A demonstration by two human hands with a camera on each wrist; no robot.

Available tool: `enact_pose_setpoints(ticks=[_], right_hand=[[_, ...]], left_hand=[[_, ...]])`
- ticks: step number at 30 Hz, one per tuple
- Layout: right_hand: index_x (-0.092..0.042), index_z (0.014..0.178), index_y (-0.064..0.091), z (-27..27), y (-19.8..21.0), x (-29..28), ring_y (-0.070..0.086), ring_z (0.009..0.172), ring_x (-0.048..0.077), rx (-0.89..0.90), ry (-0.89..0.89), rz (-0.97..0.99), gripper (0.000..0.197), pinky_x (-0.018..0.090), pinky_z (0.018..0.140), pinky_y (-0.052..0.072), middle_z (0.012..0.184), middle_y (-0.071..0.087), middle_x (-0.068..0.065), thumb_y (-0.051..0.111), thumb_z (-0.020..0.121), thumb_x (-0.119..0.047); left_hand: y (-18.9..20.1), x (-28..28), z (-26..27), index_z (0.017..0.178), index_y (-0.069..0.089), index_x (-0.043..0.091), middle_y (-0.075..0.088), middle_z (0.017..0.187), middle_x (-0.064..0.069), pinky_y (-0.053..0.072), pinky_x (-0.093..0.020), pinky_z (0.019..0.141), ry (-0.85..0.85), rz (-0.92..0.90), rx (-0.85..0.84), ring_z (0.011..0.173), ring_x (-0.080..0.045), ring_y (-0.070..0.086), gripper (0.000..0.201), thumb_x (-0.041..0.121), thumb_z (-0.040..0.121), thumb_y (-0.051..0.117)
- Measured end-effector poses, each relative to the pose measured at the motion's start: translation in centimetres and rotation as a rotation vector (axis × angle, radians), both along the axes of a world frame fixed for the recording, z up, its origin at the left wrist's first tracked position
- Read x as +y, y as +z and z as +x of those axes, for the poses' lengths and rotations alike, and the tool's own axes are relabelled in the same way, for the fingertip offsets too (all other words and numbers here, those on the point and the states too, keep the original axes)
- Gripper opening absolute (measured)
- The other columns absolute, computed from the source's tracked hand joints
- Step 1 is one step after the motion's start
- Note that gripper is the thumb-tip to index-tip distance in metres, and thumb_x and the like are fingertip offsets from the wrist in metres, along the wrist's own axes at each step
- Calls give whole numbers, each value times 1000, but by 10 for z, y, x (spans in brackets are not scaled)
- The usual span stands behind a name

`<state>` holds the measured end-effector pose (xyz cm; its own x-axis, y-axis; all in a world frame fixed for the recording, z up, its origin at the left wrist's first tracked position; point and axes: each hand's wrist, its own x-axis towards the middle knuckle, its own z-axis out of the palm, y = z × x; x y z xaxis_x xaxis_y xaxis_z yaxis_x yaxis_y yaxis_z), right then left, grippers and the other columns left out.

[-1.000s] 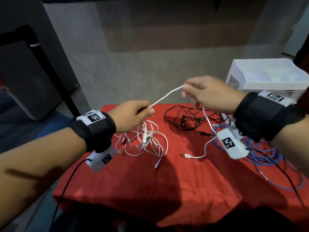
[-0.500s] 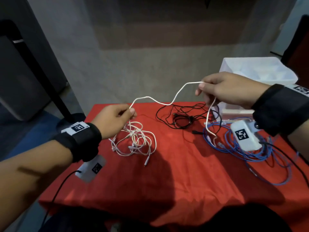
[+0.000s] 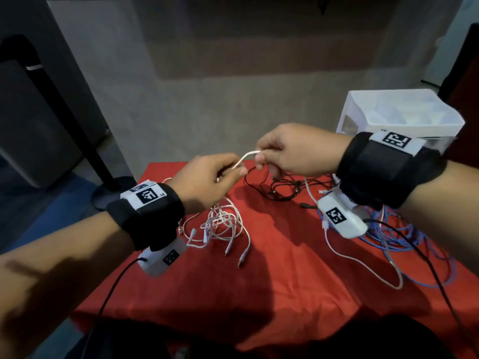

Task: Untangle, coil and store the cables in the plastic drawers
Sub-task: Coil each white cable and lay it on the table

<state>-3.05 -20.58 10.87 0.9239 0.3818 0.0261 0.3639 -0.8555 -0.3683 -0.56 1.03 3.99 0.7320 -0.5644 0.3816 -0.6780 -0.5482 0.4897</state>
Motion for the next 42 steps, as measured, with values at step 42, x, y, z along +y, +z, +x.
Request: enact_pose_setpoints(ticks=[42], right_hand=[[-23,98,58,45,109,7,62,72,-1,-80,-18,701,23,15,74,51,87,62,-10,39,109,-27]], left_hand=[[74,40,42,94,55,16,68,89,-3,57,-31,83,31,-873,368,81,-15,72,27,25,111,36]])
